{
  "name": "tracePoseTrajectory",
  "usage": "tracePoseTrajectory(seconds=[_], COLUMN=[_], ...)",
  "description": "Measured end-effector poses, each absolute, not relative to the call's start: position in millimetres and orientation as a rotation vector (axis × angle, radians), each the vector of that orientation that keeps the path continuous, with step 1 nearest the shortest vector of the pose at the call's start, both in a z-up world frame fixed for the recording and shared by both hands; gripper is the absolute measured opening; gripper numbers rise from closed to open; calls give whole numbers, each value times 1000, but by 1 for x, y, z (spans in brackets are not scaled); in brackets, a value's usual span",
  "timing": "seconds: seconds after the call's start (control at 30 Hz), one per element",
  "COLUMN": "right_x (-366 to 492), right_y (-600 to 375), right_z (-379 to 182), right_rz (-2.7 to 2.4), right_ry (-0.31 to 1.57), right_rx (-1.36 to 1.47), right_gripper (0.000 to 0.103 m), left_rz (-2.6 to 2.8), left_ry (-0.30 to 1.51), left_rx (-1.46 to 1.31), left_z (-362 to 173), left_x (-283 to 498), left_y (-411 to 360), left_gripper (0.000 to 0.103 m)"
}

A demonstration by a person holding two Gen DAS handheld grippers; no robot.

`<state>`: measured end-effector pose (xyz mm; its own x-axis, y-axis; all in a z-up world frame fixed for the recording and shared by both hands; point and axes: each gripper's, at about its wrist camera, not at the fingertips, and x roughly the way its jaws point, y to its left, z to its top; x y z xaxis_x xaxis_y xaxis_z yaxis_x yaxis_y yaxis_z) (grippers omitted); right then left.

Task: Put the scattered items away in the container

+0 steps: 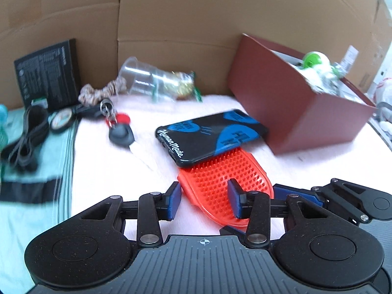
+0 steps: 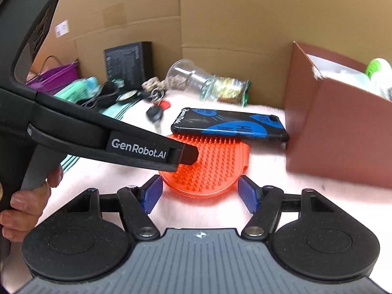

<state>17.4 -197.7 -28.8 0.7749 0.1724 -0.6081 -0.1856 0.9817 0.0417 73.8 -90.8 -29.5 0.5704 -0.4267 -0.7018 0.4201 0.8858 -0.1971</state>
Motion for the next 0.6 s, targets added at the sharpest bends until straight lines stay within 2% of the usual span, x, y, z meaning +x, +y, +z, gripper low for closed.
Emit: tracePoseTrajectory(seconds=[0.17,0.23,0.27,0.33,0.37,0.4,0.47,0.6], right_x=[-22,-32,-36,-39,-39,-39,-37,-22], right_y=[-209,-216,-217,-217,-216,-215,-215,-216], right_z=[-27,-27,-27,-28,-29,-29,-28,-31], right_rz=[217,219,220,219,212,199,178,185], right_ry=[667,669,672,671,664,653,624,638], right_rx=[-27,-29,-27,-39,-48,-52,-57,-38], right_gripper=[73,73,73,73,77,87,90,91], left_rz=[-531,-539,-537,-524,-516,-515,-517,-549], left_ry=[862,863,857,847,844,843,851,854], left_rx=[-53,-49,-40,-21,-18,-15,-15,-1], left_z=[-30,-30,-30,-28,-27,-27,-28,-30], left_x=[39,35,32,32,34,37,43,47], left_y=[-88,-90,-90,-91,-91,-90,-89,-95], left_gripper=[40,51,51,64,67,69,69,67])
